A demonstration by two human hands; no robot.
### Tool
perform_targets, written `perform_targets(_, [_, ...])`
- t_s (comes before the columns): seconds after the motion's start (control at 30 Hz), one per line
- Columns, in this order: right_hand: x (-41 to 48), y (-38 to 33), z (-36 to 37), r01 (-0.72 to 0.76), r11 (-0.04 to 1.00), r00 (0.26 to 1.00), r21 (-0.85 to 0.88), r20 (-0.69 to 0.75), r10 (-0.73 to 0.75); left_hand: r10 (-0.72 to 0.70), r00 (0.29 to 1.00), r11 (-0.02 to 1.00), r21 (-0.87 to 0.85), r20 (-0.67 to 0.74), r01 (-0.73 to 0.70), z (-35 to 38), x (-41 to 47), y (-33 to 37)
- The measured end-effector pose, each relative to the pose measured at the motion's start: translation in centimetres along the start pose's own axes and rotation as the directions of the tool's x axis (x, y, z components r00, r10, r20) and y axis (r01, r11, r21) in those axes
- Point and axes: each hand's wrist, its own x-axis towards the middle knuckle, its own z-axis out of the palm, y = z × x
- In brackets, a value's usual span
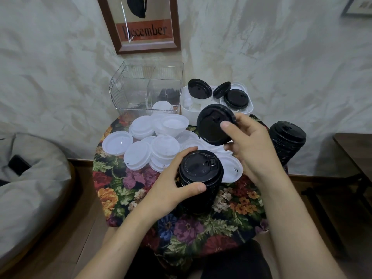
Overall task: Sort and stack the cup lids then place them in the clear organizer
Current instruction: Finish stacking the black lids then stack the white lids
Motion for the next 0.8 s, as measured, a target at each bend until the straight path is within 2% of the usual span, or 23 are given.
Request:
perform_targets(0.07, [-0.2, -0.1, -0.4, -0.075, 0.983, 0.997, 0.167, 0.013, 0.074, 0.007, 1.0, 1.0, -0.006, -0.003, -0.007, 0.0, 0.0, 0.1])
perform_targets(0.13, [-0.5, 0.0, -0.7, -0.15, 0.963, 0.988, 0.222, 0.071, 0.137, 0.014, 1.0, 1.0, -0.016, -0.001, -0.014, 0.1, 0.0, 0.2])
perform_targets(0.17, [-0.7, 0.2, -0.8, -0.166, 0.966, 0.984, 0.197, 0.105, 0.147, 0.015, 1.0, 1.0, -0.021, 0.001, -0.015, 0.1, 0.0, 0.2])
perform_targets(0.23, [-1.0, 0.8, -0.9, -0.149, 0.988, 0.981, 0.037, 0.127, 0.144, 0.02, 1.0, 0.999, -0.03, 0.009, -0.02, 0.1, 0.0, 0.3])
perform_targets(0.3, [-1.2, 1.2, -0.9, -0.089, 0.981, 0.988, -0.174, 0.108, 0.109, 0.028, 1.0, 0.999, -0.032, 0.014, -0.028, 0.1, 0.0, 0.5])
perform_targets(0.37, [-1.6, 1.3, -0.6, -0.041, 0.962, 0.988, -0.268, 0.134, 0.079, 0.038, 0.999, 0.999, -0.032, 0.014, -0.038, 0.1, 0.0, 0.7])
perform_targets(0.5, [-2.6, 1.7, 0.0, 0.005, 0.943, 0.974, -0.334, 0.216, 0.072, 0.028, 1.0, 0.998, -0.05, -0.011, -0.029, 0.2, 0.0, 0.6])
perform_targets(0.63, [-3.5, 2.3, 0.1, 0.02, 0.944, 0.979, -0.329, 0.2, 0.049, 0.026, 1.0, 0.998, -0.055, -0.014, -0.027, 0.2, 0.1, 0.3])
perform_targets(0.8, [-4.4, 3.0, 0.4, 0.044, 0.969, 0.986, -0.243, 0.168, -0.002, 0.007, 1.0, 0.995, -0.102, -0.012, -0.008, 0.0, 0.0, 0.2])
